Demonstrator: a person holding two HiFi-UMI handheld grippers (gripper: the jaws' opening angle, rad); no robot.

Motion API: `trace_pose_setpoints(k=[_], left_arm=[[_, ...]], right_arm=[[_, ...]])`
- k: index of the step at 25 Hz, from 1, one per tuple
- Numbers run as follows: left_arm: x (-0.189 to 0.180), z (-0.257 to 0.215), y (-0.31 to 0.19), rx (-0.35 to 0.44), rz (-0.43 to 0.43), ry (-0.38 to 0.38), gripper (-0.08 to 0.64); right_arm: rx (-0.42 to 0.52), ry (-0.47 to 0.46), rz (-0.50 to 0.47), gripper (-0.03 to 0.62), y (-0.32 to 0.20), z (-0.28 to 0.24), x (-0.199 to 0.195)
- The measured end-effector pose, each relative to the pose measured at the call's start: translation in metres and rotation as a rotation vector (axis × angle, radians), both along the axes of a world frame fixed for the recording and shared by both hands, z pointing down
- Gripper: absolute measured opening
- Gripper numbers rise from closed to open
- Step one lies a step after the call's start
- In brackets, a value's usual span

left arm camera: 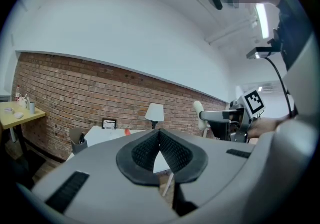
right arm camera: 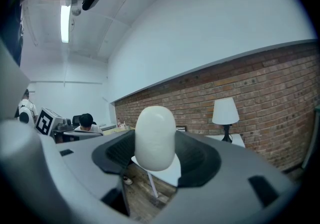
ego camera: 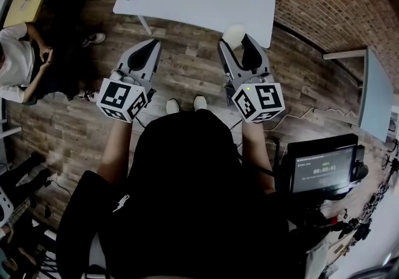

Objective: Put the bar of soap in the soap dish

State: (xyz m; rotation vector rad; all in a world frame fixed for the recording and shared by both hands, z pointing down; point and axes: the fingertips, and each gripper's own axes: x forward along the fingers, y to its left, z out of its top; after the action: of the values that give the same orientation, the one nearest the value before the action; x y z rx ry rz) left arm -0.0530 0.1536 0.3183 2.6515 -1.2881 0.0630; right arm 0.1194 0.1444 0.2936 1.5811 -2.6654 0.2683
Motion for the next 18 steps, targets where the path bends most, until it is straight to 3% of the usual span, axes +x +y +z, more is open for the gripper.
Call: trace_pose_setpoints(k=[18], left_arm=[[-0.0079, 0.0025, -0.0081, -0.028, 0.037, 0.020, 0.005]], right_arm=[[-0.023, 0.018, 0.013, 0.255, -0.0009, 0.0012, -0.0120]])
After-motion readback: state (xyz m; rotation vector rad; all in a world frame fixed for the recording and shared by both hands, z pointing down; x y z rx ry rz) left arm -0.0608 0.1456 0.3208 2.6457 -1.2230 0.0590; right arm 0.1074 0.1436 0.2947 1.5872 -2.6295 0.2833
